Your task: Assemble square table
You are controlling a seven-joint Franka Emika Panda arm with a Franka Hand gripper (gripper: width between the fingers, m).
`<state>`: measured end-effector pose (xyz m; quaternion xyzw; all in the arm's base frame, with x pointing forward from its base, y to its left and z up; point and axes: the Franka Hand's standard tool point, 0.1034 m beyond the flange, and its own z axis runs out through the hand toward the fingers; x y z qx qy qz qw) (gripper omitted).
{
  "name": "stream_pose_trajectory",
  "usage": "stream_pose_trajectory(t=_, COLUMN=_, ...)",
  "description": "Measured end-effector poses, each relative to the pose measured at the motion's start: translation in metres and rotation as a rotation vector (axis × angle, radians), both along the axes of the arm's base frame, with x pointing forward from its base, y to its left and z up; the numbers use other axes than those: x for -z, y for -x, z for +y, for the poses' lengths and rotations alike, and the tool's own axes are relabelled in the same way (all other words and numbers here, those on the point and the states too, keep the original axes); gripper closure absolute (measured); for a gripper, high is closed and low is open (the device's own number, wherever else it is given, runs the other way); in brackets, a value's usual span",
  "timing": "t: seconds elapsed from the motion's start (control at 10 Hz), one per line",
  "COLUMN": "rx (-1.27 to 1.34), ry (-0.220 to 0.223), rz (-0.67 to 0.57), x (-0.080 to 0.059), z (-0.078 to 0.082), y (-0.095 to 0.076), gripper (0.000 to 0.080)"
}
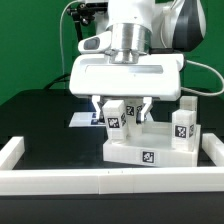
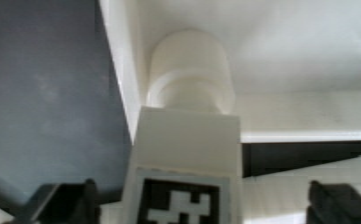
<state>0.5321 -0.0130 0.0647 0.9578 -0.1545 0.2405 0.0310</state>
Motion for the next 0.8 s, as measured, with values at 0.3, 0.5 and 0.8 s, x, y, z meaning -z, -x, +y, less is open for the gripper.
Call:
stream_pose_trajectory(t=0.3, rx=-0.007, ry=-0.001, rz=0.013, x=-0.002, z=-0.006, y=0.000, gripper=0.0153)
stream_pose_trajectory(t=0.5, rx=0.008, ry=-0.021, rz=0.014, x=-0.017, z=-0.017, y=-0.001, gripper=0.0151)
stream_pose_trajectory(t=0.8, rx=0.022, ry=-0.053, rz=0.019, x=-0.036, z=-0.025, y=-0.005, gripper=0.0151)
